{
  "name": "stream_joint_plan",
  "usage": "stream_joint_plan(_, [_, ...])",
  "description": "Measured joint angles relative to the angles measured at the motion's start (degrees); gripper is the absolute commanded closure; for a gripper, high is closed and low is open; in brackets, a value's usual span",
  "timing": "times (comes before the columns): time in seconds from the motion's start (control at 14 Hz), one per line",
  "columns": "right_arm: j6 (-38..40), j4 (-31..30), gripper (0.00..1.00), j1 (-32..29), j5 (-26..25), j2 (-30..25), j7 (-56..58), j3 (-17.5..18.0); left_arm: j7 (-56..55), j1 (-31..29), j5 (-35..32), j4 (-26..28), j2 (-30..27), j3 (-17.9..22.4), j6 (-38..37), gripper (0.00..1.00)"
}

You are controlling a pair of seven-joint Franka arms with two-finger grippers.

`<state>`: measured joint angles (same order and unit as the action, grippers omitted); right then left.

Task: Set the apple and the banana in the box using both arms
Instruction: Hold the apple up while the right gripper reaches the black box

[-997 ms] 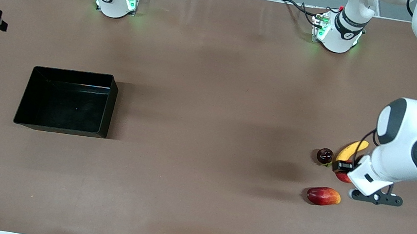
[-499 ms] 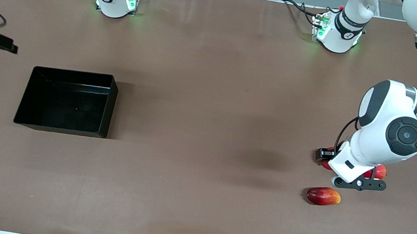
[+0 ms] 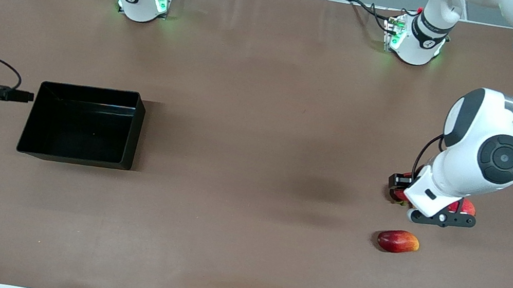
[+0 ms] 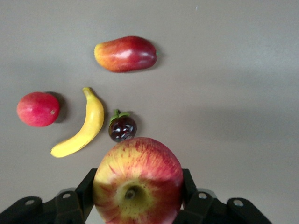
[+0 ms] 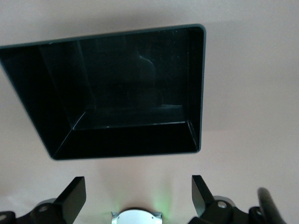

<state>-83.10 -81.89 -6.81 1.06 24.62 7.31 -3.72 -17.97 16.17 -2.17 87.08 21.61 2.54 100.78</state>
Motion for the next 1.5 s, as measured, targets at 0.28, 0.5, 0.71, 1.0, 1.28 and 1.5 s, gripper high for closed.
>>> stream_joint_plan(0.28, [-13.9, -9.5, 0.00, -1.5, 0.0, 0.9, 1.0, 0.0, 0.1, 0.2, 0.0, -0.9, -0.8, -0.1, -3.3, 1.00])
stream_joint_plan(0.5, [-24.9, -16.8, 0.00, -3.4, 0.0, 1.3, 5.5, -0.1, 0.1, 0.4, 0.0, -2.8, -0.9, -0.3, -5.7, 1.00])
stream_joint_plan(0.71, [-34.1, -22.6, 0.07, -5.9, 0.0, 2.1, 10.5, -0.2, 0.1, 0.3, 0.0, -3.1, -0.9, -0.2, -6.0, 1.00])
stream_joint_plan(1.0, [-38.3, -25.3, 0.93, -6.9, 0.0, 2.9, 14.0, -0.2, 0.8, 0.1, 0.0, -3.3, -0.9, -0.1, -6.1, 1.00])
stream_joint_plan(1.28, [-38.2, -25.3, 1.00, -6.9, 0.0, 2.9, 14.5, -0.1, 1.1, 0.1, 0.0, -3.5, -0.9, -0.1, -6.1, 1.00])
stream_joint_plan(1.5, [-36.2, -24.8, 1.00, -6.9, 0.2, 2.8, 14.5, 0.1, 1.1, -0.1, 0.0, -3.7, -0.9, 0.0, -6.2, 1.00])
